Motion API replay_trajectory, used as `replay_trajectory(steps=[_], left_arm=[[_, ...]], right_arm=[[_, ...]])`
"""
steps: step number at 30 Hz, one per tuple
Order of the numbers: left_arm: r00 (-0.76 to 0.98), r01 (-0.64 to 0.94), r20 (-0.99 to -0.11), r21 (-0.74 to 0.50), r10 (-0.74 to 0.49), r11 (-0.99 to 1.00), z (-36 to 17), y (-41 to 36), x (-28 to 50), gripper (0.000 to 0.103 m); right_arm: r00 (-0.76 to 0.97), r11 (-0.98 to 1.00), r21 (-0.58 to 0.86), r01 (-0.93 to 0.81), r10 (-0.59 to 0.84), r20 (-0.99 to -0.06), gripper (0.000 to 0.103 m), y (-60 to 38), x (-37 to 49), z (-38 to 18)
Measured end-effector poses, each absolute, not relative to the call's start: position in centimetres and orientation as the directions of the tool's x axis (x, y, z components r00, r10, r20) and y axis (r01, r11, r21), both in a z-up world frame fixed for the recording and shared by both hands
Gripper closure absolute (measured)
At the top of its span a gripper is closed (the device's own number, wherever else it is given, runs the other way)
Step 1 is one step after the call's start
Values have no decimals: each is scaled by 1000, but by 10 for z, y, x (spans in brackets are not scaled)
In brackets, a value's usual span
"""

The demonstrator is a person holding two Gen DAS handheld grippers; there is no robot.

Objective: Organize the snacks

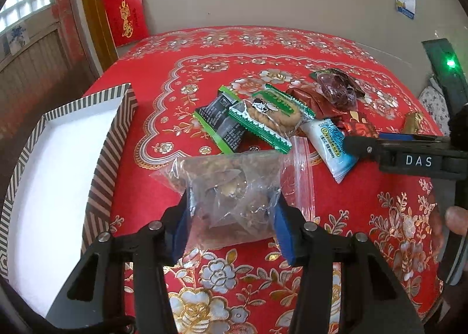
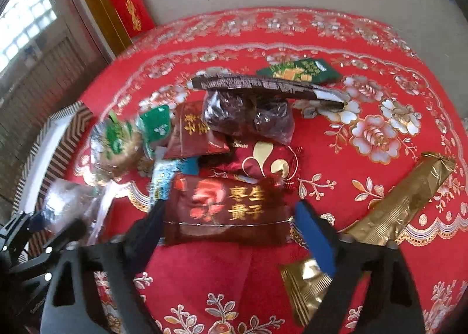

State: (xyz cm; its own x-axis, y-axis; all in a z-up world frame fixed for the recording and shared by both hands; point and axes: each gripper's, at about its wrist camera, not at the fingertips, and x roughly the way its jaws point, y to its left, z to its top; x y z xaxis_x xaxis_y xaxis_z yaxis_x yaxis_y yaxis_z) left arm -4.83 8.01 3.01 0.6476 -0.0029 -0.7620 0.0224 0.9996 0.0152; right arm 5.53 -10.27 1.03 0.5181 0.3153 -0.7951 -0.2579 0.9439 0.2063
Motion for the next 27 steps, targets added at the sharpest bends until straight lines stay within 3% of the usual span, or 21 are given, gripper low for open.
replay_trajectory(steps=[4,8,18,27], left_arm=[[652,23,-758,23,2,999,29,80,-50,51],[655,41,-756,36,0,999,30,81,-56,53],[679,27,-734,57,23,998,36,93,-75,59],[677,43,-736,-6,-34,999,40,110,-88,62]], right_arm=[[540,942,184,-280,313,-781,38,-101,45,17],[556,943,172,-287,310,-771,41,-100,37,17],[604,937,188,-294,334,-724,41,-104,0,29],[615,926,216,-309,368,-698,41,-102,-22,35]])
